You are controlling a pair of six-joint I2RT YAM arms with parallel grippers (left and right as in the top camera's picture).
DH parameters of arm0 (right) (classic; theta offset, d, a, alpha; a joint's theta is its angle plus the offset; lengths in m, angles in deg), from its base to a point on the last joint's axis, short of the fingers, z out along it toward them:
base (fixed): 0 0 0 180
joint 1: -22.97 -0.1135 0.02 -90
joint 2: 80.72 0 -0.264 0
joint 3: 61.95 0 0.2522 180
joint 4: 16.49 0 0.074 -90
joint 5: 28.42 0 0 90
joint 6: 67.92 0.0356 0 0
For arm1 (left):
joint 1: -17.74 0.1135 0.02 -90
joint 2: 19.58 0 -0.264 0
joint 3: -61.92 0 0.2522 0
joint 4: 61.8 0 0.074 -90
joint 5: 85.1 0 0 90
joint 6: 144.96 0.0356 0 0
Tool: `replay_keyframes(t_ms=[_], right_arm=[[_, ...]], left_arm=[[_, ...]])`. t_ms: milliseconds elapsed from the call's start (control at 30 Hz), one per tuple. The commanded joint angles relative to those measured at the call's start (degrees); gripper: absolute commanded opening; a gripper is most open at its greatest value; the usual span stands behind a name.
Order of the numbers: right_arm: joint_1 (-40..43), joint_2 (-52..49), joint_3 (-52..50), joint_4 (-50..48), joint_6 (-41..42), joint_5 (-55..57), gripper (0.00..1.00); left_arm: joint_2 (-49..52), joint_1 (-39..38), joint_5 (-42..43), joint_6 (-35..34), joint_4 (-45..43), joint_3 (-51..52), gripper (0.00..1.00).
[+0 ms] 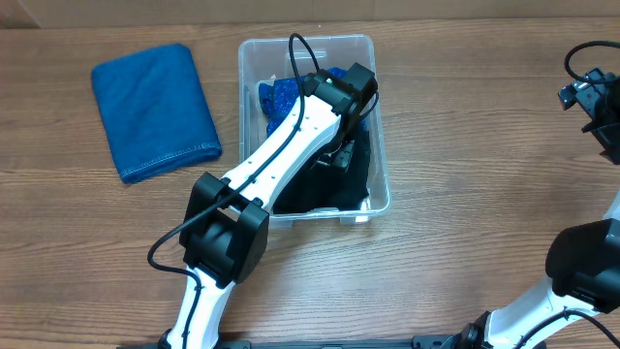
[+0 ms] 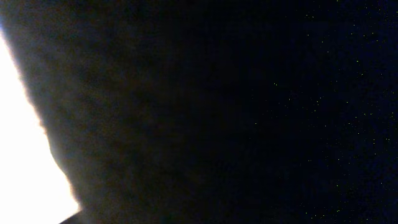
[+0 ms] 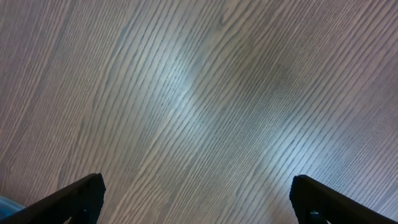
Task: Pack container
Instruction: 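Lower the black cloth into the bin with the left gripper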
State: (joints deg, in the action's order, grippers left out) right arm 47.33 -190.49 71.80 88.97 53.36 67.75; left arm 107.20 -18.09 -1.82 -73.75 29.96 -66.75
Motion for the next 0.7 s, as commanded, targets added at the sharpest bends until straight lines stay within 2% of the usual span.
replay_keyframes(t_ms=[0,33,67,167,233,400,567,667], right_arm=[[0.09,0.37,0.09,-0.11,0.28,0.17,1.0],[0.09,0.37,0.07,-0.11,0.28,0.17,1.0],[0.09,0.37,0.07,-0.11,0.28,0.17,1.0],[0.09,0.37,0.07,-0.11,0.28,0.17,1.0],[0.09,0.37,0.09,-0.11,0.28,0.17,1.0],[0.09,0.37,0.09,-0.11,0.28,0.17,1.0],[0.09,0.37,0.09,-0.11,0.28,0.17,1.0],[0.09,0.37,0.09,-0.11,0.28,0.17,1.0]], left_arm=[[0.72,0.24,-3.04,0.44,0.87,-1.07,0.36],[0.72,0.26,-4.2,0.42,1.07,-1.09,0.25],[0.66,0.24,-5.9,0.42,1.44,-1.16,0.18],[0.55,0.39,-10.49,-0.07,4.48,-3.08,0.13],[0.52,1.01,-12.37,-2.82,8.26,-6.99,0.04],[0.48,3.63,-13.84,-8.61,18.23,-21.16,0.04],[-1.64,4.81,-14.91,-10.36,18.82,-29.83,0.04],[-2.84,5.99,-17.31,-15.13,18.82,-30.47,0.04]])
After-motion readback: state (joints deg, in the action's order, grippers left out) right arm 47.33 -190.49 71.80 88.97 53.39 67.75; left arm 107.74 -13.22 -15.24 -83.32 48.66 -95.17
